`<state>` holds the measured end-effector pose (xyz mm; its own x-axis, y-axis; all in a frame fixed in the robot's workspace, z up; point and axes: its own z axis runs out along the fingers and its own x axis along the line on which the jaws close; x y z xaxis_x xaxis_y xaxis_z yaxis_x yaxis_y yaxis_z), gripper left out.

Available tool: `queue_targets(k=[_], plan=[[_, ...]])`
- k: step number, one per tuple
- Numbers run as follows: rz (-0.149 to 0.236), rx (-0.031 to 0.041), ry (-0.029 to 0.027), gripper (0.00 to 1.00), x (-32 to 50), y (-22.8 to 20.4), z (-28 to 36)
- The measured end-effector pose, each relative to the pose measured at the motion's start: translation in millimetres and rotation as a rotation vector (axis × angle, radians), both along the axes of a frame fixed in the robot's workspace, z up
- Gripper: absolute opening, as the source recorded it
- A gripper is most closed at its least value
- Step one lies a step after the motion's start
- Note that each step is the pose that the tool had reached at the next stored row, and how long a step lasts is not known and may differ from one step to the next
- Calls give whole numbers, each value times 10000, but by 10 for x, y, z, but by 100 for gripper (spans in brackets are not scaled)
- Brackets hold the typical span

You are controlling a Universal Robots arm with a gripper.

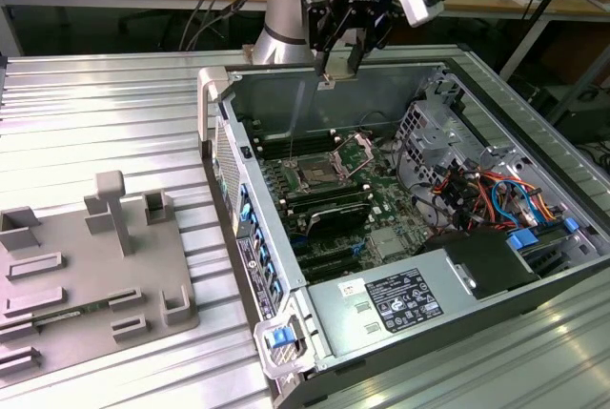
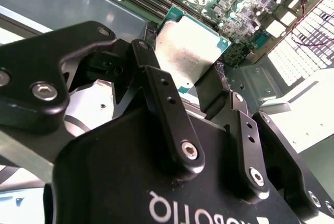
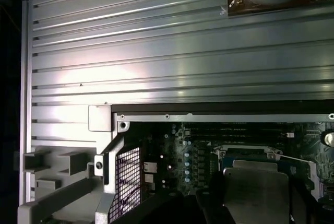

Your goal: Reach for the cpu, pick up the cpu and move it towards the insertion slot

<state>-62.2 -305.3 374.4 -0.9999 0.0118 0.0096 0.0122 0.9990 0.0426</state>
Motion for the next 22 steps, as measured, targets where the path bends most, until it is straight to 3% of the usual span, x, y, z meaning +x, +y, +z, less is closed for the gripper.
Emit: queue_targets(k=[22], plan=[[1, 102, 0, 55, -2, 0, 0]])
